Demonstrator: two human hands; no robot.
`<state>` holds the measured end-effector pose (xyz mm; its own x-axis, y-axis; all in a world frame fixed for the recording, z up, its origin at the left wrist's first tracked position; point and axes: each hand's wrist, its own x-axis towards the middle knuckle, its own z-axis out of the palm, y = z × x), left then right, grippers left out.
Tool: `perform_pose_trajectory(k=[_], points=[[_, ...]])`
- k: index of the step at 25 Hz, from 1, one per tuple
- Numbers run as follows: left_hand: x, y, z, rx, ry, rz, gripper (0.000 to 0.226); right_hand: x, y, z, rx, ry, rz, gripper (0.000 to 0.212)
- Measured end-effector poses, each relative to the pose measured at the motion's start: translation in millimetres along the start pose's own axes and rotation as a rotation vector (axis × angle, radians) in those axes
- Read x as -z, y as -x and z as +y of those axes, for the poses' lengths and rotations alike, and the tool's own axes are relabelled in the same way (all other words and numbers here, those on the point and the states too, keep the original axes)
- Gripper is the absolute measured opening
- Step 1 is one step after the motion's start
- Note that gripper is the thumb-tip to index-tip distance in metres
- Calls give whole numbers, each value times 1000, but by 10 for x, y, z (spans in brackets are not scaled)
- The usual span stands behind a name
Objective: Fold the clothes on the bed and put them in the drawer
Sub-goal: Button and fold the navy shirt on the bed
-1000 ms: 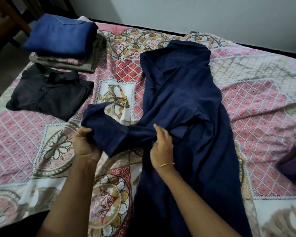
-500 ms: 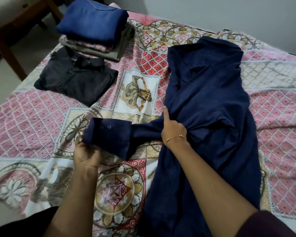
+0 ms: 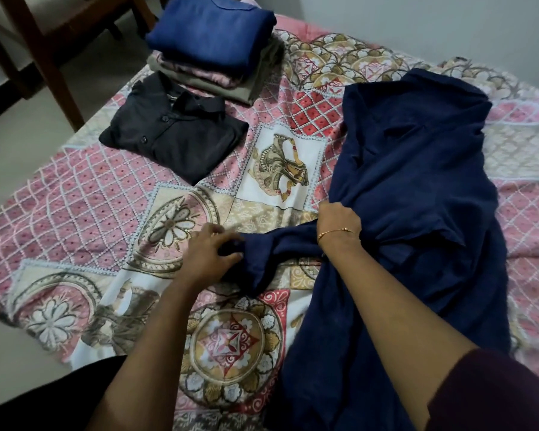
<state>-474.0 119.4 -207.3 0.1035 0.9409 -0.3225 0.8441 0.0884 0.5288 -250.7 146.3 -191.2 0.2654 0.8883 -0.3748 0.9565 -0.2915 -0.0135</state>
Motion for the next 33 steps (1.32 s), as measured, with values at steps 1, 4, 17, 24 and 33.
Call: perform_pose_trajectory(k=[1,4,17,24,33], points=[[-30,-19,-15,-68,2,4,26,-15,4,1,15,-1,39,39],[-4,-21,-116,-6,196,109,46,-77,36,42,48,-94,223,35],[223,433,-793,118,-168,510,33,-50,-314,-243,-55,-1312,154,18],[-81,713,-327,747,56,265,74,-604,362,-711,427,-331,290,30],[-263,739,-128,692,710,630,31,-701,722,-1014,508,-88,-157,56]])
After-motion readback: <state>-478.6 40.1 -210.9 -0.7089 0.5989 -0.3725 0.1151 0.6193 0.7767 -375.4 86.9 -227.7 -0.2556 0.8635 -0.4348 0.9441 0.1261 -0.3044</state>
